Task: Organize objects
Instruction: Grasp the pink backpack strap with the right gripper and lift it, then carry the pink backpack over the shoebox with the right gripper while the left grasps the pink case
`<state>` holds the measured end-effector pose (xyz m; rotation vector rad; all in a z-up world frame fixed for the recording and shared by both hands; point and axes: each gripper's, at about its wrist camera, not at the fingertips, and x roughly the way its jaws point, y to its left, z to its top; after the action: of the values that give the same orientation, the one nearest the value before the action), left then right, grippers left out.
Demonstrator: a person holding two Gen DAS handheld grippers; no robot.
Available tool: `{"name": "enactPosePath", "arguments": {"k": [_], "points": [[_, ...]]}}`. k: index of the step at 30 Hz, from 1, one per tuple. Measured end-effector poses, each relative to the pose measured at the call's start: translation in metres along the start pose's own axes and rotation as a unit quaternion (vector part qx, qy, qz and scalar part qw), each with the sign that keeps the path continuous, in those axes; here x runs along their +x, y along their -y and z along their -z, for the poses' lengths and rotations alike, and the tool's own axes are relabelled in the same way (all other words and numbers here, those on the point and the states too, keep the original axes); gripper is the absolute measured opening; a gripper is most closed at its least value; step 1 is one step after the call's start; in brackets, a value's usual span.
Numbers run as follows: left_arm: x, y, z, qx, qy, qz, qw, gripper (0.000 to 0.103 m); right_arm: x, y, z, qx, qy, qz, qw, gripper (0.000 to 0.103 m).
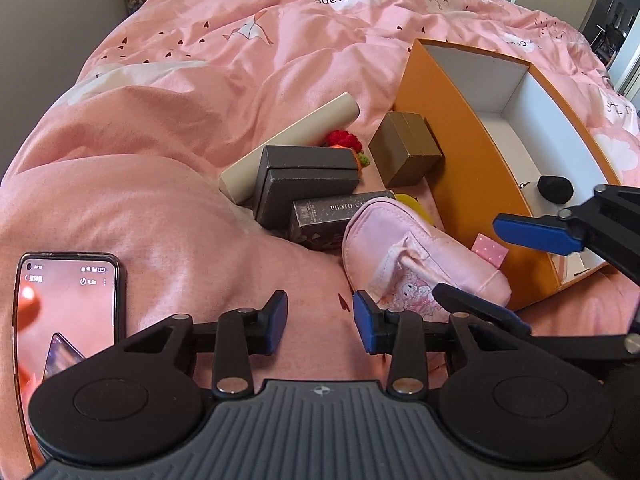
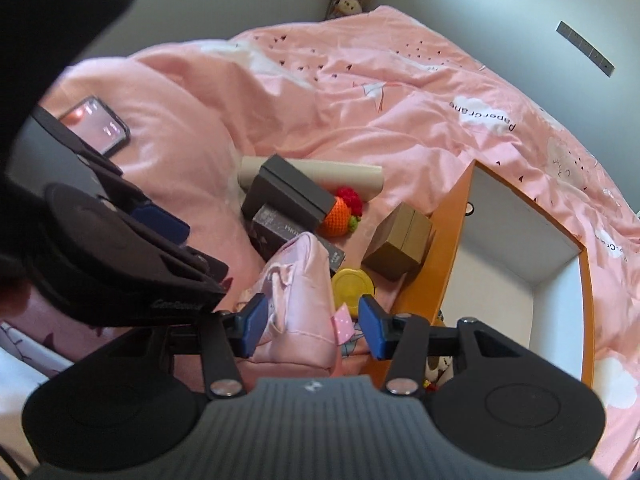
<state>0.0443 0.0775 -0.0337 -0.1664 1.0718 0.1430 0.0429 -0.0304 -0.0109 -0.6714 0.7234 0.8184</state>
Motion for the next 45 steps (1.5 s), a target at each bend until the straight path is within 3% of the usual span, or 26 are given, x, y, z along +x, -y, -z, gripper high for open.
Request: {"name": "enactPosePath", "arguments": {"k": [4, 5, 6, 12, 25, 31, 36, 45], "points": [[0.002, -0.002, 0.000, 0.001, 0.000, 0.008, 1.0000, 0.044, 0.018, 0.000, -0.001, 0.003, -0.030, 0.003, 1.000, 0.049], [0.003, -0.002, 0.001, 0.002, 0.000, 0.009, 1.0000, 0.044, 0.022, 0.001, 0.000, 0.007, -0.037, 0.001, 0.999, 0.046], [0.003, -0.002, 0.001, 0.002, 0.000, 0.010, 0.9999, 0.044, 0.025, 0.002, 0.001, 0.013, -0.043, -0.003, 0.999, 0.035], [0.004, -0.006, 0.000, -0.005, 0.004, 0.021, 0.9998, 0.044, 0.019, 0.007, 0.006, 0.030, -0.043, -0.013, 0.999, 0.024], [-0.005, -0.006, -0.012, -0.056, 0.019, 0.088, 0.9944, 0.047, -0.042, 0.056, 0.009, 0.100, 0.038, 0.035, 0.994, 0.022], [0.008, 0.003, -0.015, -0.075, -0.018, 0.118, 0.9901, 0.053, -0.072, 0.096, 0.023, 0.162, 0.070, 0.082, 0.981, 0.023], [0.025, 0.005, -0.015, -0.100, -0.059, 0.126, 0.9852, 0.057, -0.078, 0.130, 0.047, 0.216, 0.063, 0.125, 0.966, 0.023], [0.053, 0.001, -0.017, -0.161, -0.114, 0.128, 0.9720, 0.061, -0.064, 0.162, 0.080, 0.272, 0.045, 0.140, 0.951, 0.023]]}}
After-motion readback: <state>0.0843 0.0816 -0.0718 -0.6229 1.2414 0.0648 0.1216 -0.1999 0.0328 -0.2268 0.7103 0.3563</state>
